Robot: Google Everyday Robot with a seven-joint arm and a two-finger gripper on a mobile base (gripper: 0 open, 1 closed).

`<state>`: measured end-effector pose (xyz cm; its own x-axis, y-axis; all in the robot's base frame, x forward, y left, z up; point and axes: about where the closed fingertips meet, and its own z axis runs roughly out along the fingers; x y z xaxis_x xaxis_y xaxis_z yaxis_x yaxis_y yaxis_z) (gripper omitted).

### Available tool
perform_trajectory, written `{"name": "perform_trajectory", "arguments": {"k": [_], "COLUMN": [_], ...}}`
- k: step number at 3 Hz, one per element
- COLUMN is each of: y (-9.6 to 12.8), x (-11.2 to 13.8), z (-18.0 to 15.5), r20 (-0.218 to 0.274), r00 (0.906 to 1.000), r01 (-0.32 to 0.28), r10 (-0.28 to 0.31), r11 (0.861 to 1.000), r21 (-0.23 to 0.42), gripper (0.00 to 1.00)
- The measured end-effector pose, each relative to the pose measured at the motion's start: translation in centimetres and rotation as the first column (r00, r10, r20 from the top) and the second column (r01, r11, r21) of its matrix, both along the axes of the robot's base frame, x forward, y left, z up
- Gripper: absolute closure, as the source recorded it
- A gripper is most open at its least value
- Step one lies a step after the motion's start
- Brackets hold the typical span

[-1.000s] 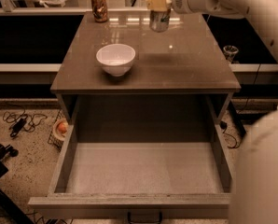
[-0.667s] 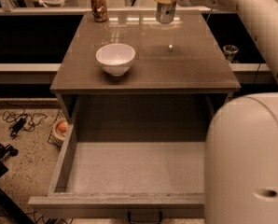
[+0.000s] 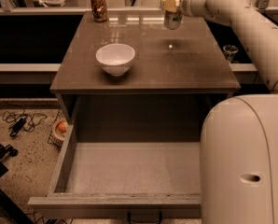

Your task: Pick 7up can from top drawer and place on counter

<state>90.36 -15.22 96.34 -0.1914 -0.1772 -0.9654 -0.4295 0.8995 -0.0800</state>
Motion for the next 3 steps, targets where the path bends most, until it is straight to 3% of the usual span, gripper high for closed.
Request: {"name": "perform_trajectory", "arguments": {"k": [2, 3], "y": [2.5, 2.8], "x": [0.9, 0.9], "z": [-5.9, -6.3], "r20": [-0.052, -0.057], "r00": [0.9959, 0.9952], "r01": [-0.077, -0.083], "r10": [0.074, 0.08], "r11": [0.996, 0.995], "r21": [-0.053, -0.054], "gripper": [1.0, 0.83]}}
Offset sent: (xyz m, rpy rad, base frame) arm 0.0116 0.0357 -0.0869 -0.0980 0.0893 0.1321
